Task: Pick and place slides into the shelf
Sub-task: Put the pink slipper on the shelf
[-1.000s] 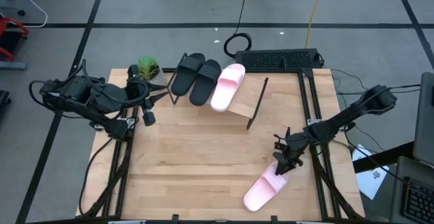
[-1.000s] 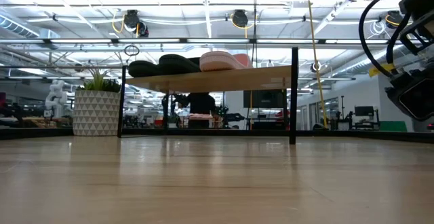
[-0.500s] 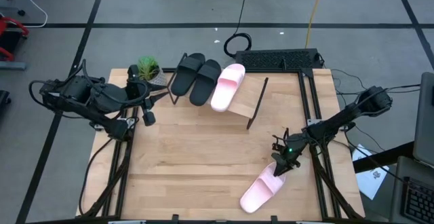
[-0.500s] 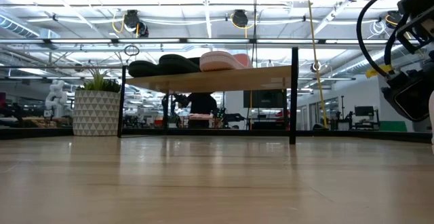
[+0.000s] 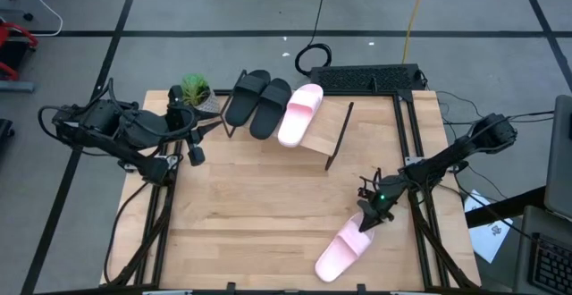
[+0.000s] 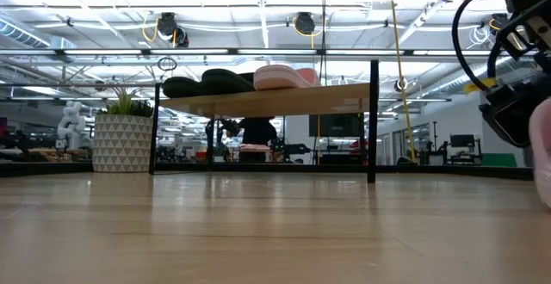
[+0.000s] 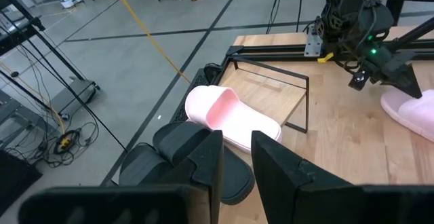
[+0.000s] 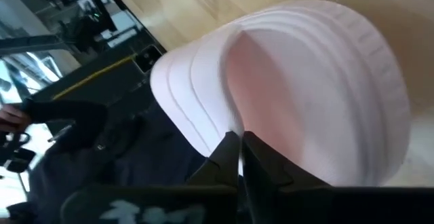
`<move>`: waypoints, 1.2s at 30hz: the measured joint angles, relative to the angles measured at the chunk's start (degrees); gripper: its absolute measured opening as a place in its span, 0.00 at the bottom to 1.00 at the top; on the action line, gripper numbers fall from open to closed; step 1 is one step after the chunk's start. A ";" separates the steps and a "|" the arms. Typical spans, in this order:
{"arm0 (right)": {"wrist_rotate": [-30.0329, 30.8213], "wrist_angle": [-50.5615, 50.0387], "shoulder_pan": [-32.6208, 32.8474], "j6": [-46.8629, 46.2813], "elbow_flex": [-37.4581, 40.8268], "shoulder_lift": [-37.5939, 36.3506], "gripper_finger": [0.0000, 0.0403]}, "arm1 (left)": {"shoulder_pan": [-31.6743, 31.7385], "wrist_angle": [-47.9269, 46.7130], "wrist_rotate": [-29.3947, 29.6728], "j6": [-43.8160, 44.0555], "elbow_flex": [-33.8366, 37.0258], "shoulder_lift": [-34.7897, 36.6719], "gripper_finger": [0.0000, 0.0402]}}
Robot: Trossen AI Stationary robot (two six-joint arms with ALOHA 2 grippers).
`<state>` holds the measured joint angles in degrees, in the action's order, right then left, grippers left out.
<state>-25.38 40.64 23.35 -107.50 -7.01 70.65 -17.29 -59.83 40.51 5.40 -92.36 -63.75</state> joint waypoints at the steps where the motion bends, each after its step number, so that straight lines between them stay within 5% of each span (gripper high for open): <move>1: 0.87 0.46 -0.01 -0.02 0.00 -0.01 0.00 | 0.01 0.00 0.01 0.03 0.00 0.00 0.20; 36: 16.54 2.66 -0.62 -0.18 -0.87 -14.46 0.00 | 0.01 -0.02 -0.04 -0.78 0.00 0.00 0.20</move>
<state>-8.84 43.30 22.73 -107.68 -7.88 56.20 -17.28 -59.86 40.47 4.62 -92.36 -63.75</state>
